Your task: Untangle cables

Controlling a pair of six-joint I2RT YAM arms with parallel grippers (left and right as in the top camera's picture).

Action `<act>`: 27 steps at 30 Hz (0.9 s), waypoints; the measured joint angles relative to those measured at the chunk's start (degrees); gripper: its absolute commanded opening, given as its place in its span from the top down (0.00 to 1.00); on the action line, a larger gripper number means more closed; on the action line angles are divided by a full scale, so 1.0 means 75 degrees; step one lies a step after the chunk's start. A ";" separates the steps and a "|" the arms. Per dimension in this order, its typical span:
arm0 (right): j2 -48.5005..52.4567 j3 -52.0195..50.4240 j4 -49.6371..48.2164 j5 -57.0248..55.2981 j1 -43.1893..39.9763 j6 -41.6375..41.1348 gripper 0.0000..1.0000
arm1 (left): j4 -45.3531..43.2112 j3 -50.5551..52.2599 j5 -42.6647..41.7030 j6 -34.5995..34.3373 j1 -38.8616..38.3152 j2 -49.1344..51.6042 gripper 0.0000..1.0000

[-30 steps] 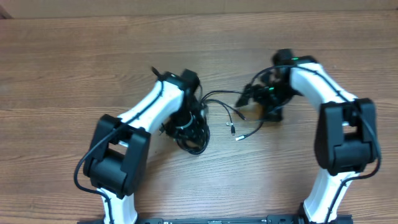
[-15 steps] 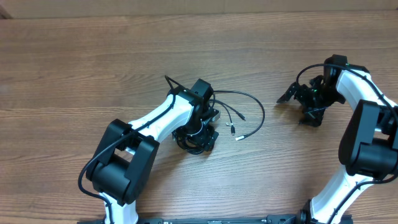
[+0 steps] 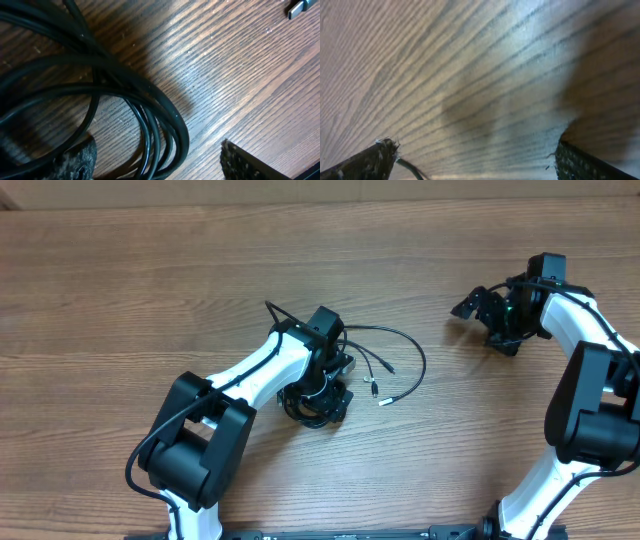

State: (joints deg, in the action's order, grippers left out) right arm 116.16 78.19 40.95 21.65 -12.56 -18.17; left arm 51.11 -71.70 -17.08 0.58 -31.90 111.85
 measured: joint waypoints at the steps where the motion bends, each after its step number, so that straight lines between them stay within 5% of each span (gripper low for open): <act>1: 0.0000 0.0000 -0.0006 -0.0006 0.0000 -0.0006 0.00 | 0.0000 0.0000 0.0000 0.0000 0.0000 0.0000 0.20; 27: 0.0006 0.0000 -0.0035 -0.0009 0.0000 -0.0003 0.00 | -0.0134 0.0015 0.0265 0.0003 0.0000 0.0000 0.27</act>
State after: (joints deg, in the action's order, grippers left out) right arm 116.20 78.19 40.69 21.58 -12.56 -18.20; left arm 50.11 -71.59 -15.09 0.60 -31.90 111.85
